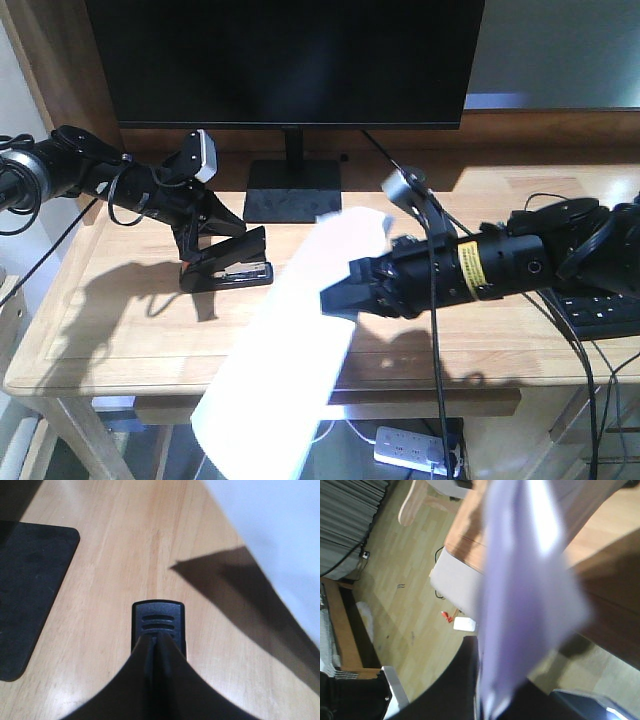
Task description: Grab stapler and paper to desk for stapling
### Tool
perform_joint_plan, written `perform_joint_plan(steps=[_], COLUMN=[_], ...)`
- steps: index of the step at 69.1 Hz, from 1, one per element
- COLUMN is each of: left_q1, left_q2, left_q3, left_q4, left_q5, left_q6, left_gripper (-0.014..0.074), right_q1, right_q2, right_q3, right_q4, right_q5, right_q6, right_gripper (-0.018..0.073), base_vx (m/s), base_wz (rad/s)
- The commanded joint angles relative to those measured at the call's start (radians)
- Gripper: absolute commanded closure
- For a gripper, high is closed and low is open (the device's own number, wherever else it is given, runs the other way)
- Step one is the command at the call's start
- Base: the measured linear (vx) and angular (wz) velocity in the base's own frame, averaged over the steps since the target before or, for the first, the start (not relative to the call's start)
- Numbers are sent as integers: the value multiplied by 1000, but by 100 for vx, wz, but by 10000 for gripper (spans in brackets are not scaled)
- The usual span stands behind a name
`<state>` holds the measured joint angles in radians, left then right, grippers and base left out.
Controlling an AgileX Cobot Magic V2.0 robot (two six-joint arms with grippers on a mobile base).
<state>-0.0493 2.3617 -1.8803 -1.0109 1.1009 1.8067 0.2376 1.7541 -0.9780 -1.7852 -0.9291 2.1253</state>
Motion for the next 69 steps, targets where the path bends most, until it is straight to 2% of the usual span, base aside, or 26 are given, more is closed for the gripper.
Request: perform_joint_plan(steps=[1, 21, 43, 55, 69], left_q1=[-3, -3, -3, -3, -3], left_q2=[-65, -65, -65, -65, -65], left_q3=[-27, -27, -27, -27, -27], left_q4=[-64, -64, -64, -64, -64], left_q5=[15, 15, 15, 15, 15], left_q6=[-10, -10, -10, -10, -10], left_gripper=[603, 603, 603, 603, 603], right_q1=[-40, -59, -59, -59, -40], right_q2=[3, 21, 50, 103, 108], right_q3=[-25, -25, -25, -25, -25], right_q4=[-13, -13, -13, -13, -13], right_q5=[-55, 199, 388, 416, 416], right_q6=[1, 1, -2, -45, -179], right_gripper=[562, 562, 562, 562, 562], base_vx=[0, 0, 0, 0, 0], base_wz=[0, 0, 0, 0, 0])
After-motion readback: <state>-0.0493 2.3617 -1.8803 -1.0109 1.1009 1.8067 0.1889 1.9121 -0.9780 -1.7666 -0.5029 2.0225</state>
